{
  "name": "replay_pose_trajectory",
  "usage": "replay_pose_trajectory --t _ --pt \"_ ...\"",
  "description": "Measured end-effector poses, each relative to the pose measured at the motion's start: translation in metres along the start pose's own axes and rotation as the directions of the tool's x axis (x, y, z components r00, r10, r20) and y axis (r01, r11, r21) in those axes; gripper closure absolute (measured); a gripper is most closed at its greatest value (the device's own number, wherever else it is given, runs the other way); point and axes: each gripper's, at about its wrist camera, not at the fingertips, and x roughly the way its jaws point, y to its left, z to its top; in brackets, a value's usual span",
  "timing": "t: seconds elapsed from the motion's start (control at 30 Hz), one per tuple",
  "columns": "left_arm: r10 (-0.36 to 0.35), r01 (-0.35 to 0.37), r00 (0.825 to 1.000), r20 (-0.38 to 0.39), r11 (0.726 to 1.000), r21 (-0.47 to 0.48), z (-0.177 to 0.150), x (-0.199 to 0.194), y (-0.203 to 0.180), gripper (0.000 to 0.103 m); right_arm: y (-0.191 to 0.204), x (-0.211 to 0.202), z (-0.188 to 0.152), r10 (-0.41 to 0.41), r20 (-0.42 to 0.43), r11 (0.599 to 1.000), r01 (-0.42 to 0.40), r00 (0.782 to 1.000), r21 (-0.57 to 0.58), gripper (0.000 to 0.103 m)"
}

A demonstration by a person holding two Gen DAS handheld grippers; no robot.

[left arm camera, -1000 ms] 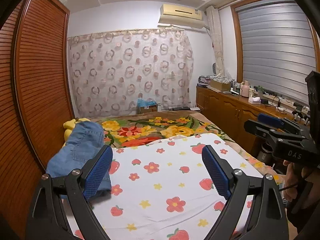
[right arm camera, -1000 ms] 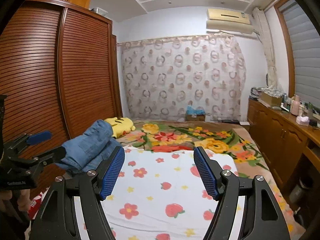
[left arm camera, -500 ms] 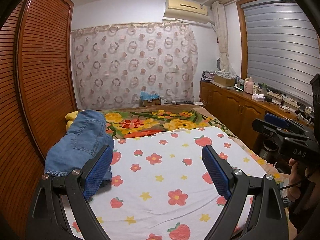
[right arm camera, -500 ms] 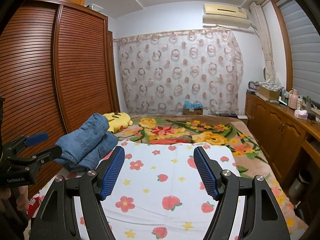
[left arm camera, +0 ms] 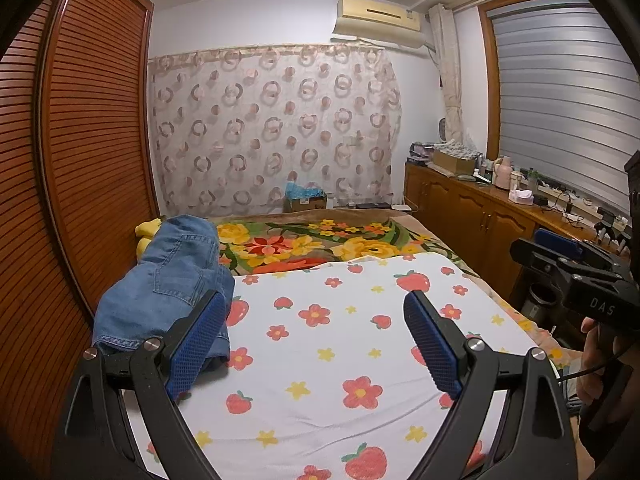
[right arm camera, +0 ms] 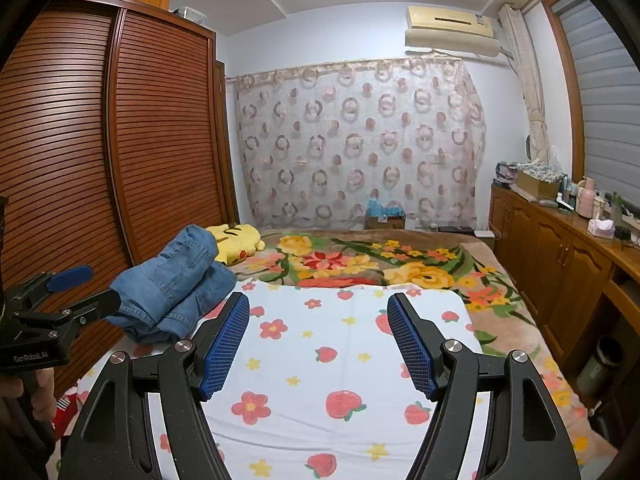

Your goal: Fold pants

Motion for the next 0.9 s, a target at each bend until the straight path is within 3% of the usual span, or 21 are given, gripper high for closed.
replay_pose_trajectory --t 0.9 --pt "0.005 -0.005 1.0 0.002 1.0 -0.008 -0.0024 -0.0012 0.0085 0.012 -0.0018 -0.0034 -0.0074 -0.001 0.003 1.0 0.001 1.0 0.005 0.029"
